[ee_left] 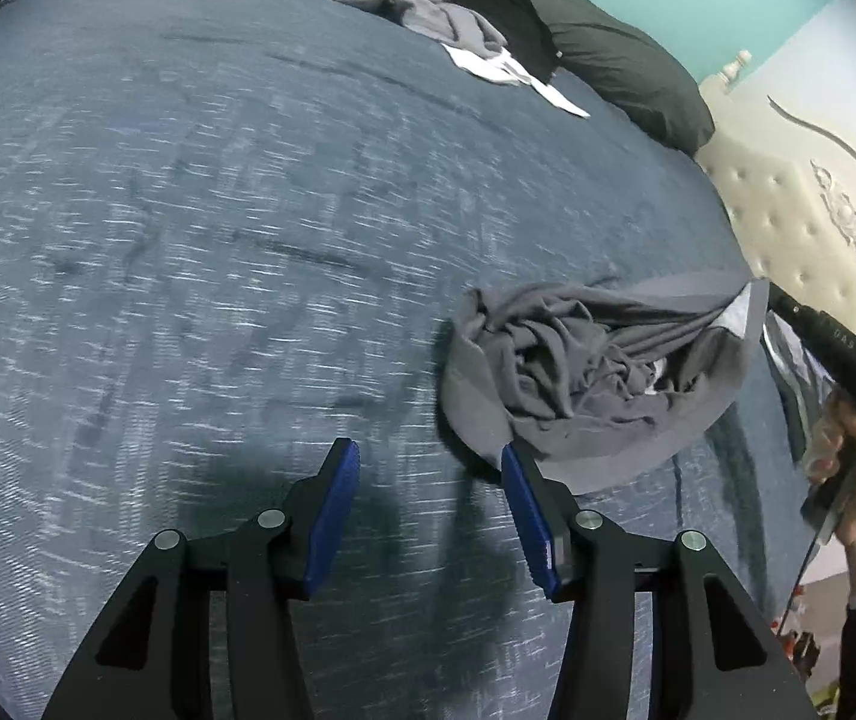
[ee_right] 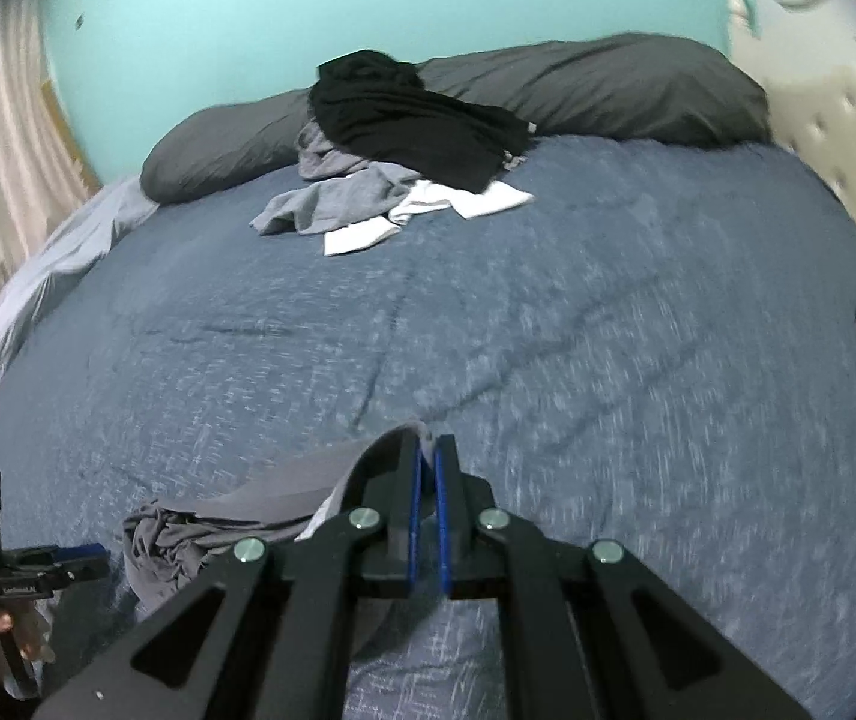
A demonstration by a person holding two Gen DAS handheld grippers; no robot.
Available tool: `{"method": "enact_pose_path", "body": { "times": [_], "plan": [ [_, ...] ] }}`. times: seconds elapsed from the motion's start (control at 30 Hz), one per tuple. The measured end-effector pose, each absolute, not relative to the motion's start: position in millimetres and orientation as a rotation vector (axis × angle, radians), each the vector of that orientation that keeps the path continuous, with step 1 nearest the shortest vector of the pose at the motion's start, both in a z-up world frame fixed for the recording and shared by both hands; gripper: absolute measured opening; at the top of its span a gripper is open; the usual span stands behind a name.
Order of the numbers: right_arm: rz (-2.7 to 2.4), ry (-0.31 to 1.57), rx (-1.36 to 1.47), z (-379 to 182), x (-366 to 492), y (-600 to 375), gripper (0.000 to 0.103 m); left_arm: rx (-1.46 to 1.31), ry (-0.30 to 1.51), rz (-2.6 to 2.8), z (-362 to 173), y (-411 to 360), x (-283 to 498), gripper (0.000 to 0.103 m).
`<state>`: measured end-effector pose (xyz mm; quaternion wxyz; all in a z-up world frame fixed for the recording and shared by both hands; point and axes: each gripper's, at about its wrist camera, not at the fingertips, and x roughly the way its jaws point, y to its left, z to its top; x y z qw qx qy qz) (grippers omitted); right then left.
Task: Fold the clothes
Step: 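Grasp the dark grey waistband edge with the left tool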
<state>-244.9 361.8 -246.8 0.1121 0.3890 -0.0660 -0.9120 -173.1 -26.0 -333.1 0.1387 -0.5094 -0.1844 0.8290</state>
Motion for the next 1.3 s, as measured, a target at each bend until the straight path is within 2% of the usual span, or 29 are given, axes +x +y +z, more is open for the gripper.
{"method": "enact_pose_path", "body": {
  "times": [0.17,0.3,0.37,0.43,0.6,0.67,1.1,1.3],
  "plan": [
    [-2.708,-0.280,1.123,-260,-232,377,0.004,-1.476,-0.549,2.364,-339,-20,-177,0.051],
    [-2.710,-0.431,1.095,-269,-224,391,0.004,-1.485,-0.567,2.324,-346,-11,-180,0.037],
    [-2.708,-0.470,1.091,-274,-222,391,0.004,-1.480,-0.605,2.296,-348,-9,-183,0.034],
    [-2.705,-0.458,1.093,-278,-220,388,0.004,-1.474,-0.643,2.267,-350,-7,-186,0.029],
    [-2.703,-0.445,1.096,-280,-219,392,0.004,-1.457,-0.704,2.275,-348,-11,-193,0.007],
    [-2.704,-0.438,1.098,-279,-220,394,0.004,-1.442,-0.707,2.278,-345,-11,-195,0.002],
    [-2.733,-0.459,1.069,-271,-214,410,0.004,-1.220,-0.610,2.527,-287,-23,-209,0.002],
    [-2.738,-0.456,1.051,-268,-209,409,0.004,-1.205,-0.622,2.556,-283,-31,-214,0.002]
  ]
}}
